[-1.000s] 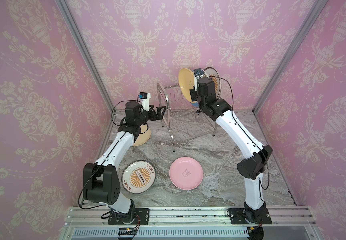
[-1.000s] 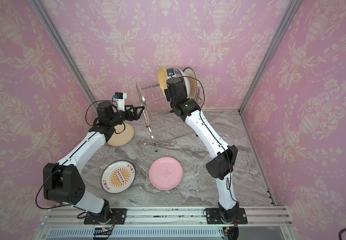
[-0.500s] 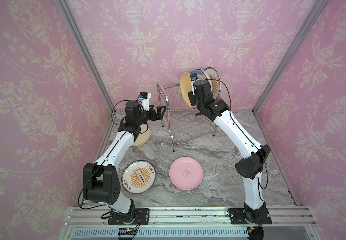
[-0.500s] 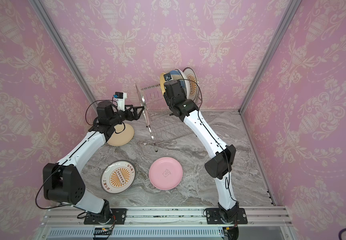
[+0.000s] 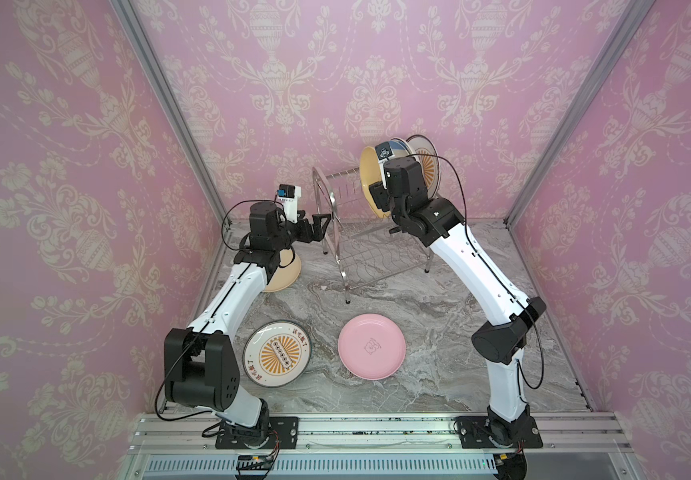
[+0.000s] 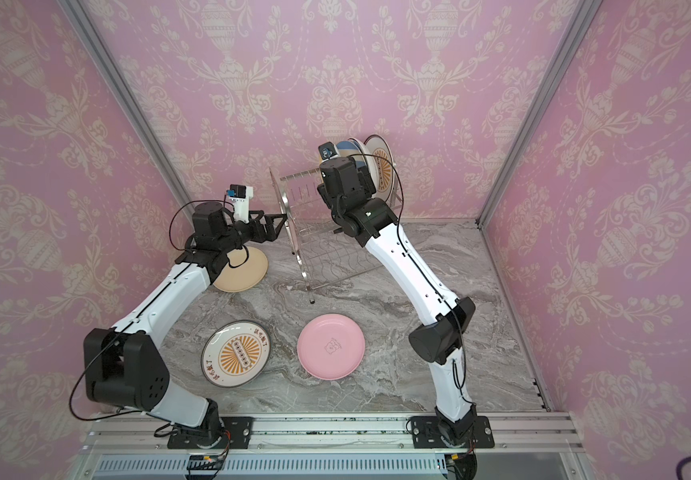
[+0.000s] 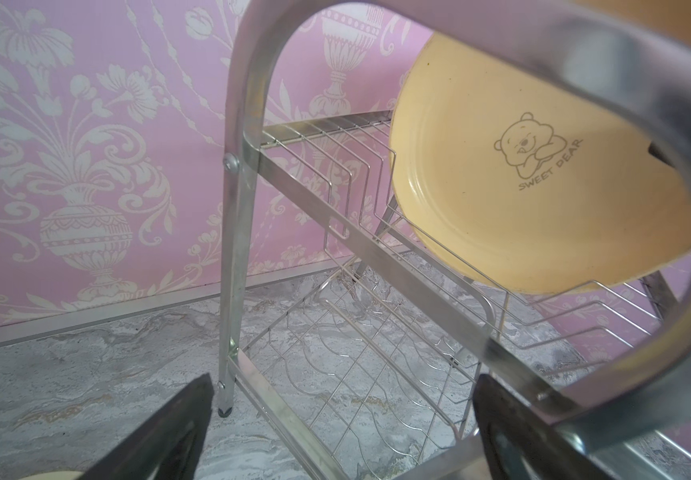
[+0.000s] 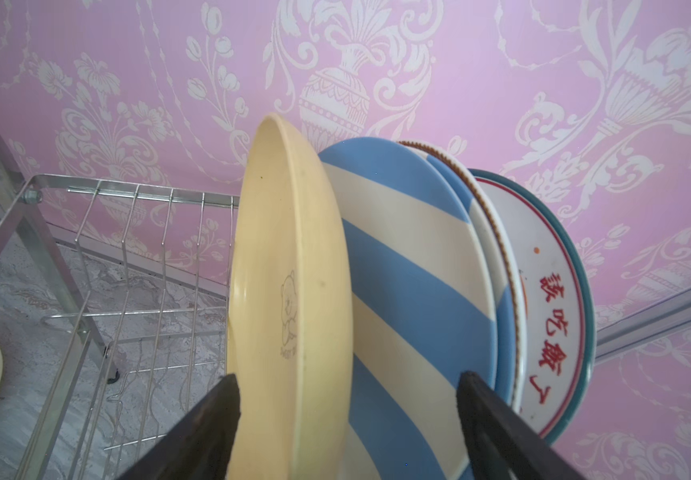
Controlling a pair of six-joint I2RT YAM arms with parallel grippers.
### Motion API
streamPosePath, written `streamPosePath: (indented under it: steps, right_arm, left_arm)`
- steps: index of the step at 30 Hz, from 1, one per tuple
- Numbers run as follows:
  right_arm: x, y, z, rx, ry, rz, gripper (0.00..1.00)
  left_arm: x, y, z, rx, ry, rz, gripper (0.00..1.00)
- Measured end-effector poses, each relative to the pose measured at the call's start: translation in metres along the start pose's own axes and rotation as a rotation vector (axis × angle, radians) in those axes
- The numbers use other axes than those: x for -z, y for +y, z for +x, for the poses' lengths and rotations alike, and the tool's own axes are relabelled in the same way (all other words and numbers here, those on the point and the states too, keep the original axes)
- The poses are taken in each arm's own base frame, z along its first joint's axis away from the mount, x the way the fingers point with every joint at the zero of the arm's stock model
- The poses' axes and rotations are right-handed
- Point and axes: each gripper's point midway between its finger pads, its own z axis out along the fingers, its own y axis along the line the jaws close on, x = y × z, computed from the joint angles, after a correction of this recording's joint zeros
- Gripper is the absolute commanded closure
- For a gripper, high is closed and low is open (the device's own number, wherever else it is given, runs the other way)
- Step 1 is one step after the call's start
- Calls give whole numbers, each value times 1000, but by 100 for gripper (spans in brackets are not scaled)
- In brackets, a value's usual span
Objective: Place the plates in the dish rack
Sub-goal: 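Open the right gripper off the yellow plate and move it toward the pink plate, then grasp the pink bear plate's rim on the table with the right gripper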
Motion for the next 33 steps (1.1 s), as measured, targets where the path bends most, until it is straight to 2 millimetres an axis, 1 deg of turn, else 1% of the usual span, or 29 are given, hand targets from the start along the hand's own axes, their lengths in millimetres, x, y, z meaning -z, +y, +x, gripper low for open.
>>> streamPosePath:
  steps: [3,4,6,9,11,12,13,14,15,17,20,22,24,25,27,31,33]
  right_arm:
    - [19,-9,4,-8,18,-11,14]
    - [29,-14,5,-19,20,-16,14]
    - [51,-27,9,-49,26,-29,12]
    - [91,-50,23,-117,50,-76,13]
    - [115,-64,40,-181,80,-117,14]
    - [126,-69,53,-216,103,-142,14]
    - [135,-71,73,-251,140,-171,16]
    - [140,-70,89,-275,174,-192,16]
    - [145,-65,116,-305,230,-220,17]
    - [151,-46,167,-346,342,-276,18]
    - [156,-6,253,-398,530,-354,21]
    - [161,19,312,-431,663,-387,22]
    - [167,34,353,-461,755,-404,23]
    - [170,40,368,-476,787,-415,23]
    - [173,50,384,-513,809,-441,23]
    - [173,72,395,-552,815,-516,23]
    - [172,83,396,-556,809,-553,23]
  left_arm:
    - [1,-1,-1,0,0,0,1]
    - [1,-1,-2,0,0,-1,1]
    - [2,-1,-2,1,1,-1,1]
    - [3,-1,0,9,15,-5,1]
    - [6,-1,2,15,28,-9,1]
    - [8,-2,3,19,33,-13,1]
    - [11,-3,3,20,36,-14,1]
    - [14,-4,3,21,37,-15,1]
    - [19,-7,4,22,38,-16,1]
    - [29,-11,9,26,43,-18,1]
    - [46,-16,24,43,63,-25,1]
    - [56,-16,41,65,93,-35,1]
    - [62,-15,61,96,130,-47,1]
    - [65,-13,73,112,152,-52,1]
    - [69,-11,97,153,194,-60,1]
    - [75,-10,143,214,285,-63,1]
    - [78,-11,156,223,309,-62,1]
